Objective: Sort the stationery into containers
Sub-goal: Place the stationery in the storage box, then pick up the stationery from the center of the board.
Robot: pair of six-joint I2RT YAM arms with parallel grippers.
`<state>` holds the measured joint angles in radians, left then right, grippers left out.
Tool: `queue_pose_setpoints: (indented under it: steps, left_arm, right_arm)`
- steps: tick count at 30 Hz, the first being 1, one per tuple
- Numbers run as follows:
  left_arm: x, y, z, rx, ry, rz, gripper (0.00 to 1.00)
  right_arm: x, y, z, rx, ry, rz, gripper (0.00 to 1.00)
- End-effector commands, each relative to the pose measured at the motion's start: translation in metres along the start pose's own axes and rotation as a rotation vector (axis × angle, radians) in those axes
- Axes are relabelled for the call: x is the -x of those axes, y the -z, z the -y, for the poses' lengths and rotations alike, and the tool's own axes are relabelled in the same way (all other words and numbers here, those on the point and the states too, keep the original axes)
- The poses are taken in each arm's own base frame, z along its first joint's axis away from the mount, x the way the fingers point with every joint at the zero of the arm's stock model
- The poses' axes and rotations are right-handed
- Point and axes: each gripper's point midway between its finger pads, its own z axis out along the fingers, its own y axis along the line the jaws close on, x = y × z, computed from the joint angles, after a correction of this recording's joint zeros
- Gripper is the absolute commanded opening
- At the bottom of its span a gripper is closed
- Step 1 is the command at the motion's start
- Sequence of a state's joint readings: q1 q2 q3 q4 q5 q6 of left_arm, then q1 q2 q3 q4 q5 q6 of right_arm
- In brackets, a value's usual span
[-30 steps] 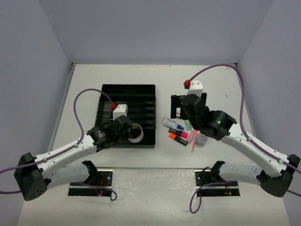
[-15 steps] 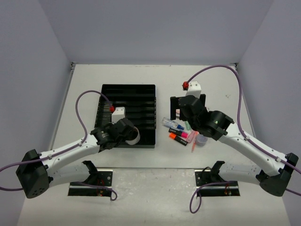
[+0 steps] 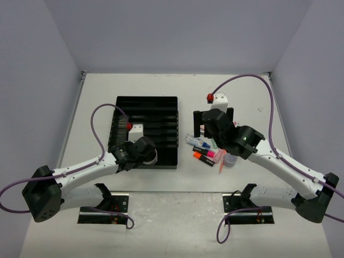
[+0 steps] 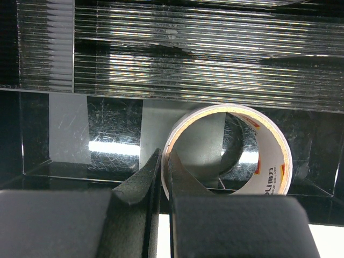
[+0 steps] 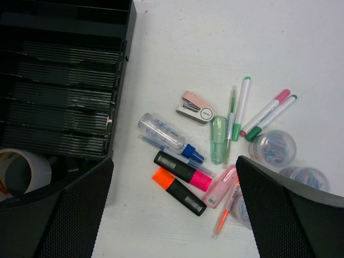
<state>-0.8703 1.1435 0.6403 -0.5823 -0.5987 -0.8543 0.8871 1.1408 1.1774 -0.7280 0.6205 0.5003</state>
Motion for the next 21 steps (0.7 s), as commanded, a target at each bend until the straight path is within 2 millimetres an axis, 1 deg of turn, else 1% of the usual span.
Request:
queue_pose_setpoints:
  steps: [1, 2, 3, 4, 6, 7, 9, 11, 13, 14, 15, 17, 18, 20, 21]
  left_arm:
    - [0.017, -0.001, 0.001, 0.019, 0.065, 0.061, 0.0]
    - [0.016, 0.0, 0.0, 0.02, 0.068, 0.058, 0.06]
    - [0.015, 0.0, 0.0, 0.019, 0.071, 0.055, 0.38]
    - [0.015, 0.001, -0.001, 0.015, 0.079, 0.056, 0.48]
    - [0.016, 0.004, -0.002, 0.01, 0.086, 0.059, 0.6]
    - [0.018, 0.006, -0.002, 0.005, 0.092, 0.062, 0.65]
    - [0.024, 0.013, -0.003, -0.004, 0.106, 0.074, 0.71]
    - [0.038, 0.025, -0.001, -0.032, 0.133, 0.101, 0.77]
    - [0.047, 0.036, 0.002, -0.066, 0.142, 0.112, 0.82]
    - [0.052, 0.042, 0.004, -0.087, 0.142, 0.12, 0.88]
    - [0.061, 0.05, 0.007, -0.117, 0.141, 0.135, 0.99]
    - [0.074, 0.064, 0.006, -0.14, 0.104, 0.161, 1.0]
    - [0.087, 0.073, 0.008, -0.153, 0.104, 0.183, 1.0]
    - [0.1, 0.085, 0.004, -0.145, 0.087, 0.205, 1.0]
    - [0.109, 0.093, 0.0, -0.134, 0.075, 0.224, 1.0]
  right_arm:
    - [0.003, -0.002, 0.005, -0.034, -0.014, 0.019, 0.99]
    - [0.004, -0.002, 0.006, -0.038, -0.015, 0.022, 0.99]
    - [0.003, -0.002, 0.006, -0.04, -0.011, 0.021, 0.99]
    - [0.003, -0.003, 0.007, -0.041, -0.012, 0.021, 0.99]
    - [0.002, -0.004, 0.007, -0.042, -0.013, 0.015, 0.99]
    - [0.001, -0.005, 0.006, -0.04, -0.011, 0.009, 0.99]
    - [-0.001, -0.007, 0.007, -0.043, -0.01, 0.0, 0.99]
    - [-0.003, -0.011, 0.007, -0.041, -0.009, -0.012, 0.99]
    - [-0.009, -0.017, 0.001, 0.008, 0.009, -0.034, 0.99]
    - [-0.012, -0.021, -0.002, 0.035, 0.027, -0.043, 0.99]
    - [-0.015, -0.025, -0.004, 0.056, 0.056, -0.048, 0.99]
    - [-0.027, -0.035, -0.011, 0.092, 0.101, -0.089, 0.99]
    - [-0.033, -0.039, -0.012, 0.092, 0.126, -0.106, 0.99]
    - [-0.043, -0.048, -0.014, 0.106, 0.194, -0.139, 0.99]
    - [-0.052, -0.053, -0.02, 0.137, 0.232, -0.172, 0.99]
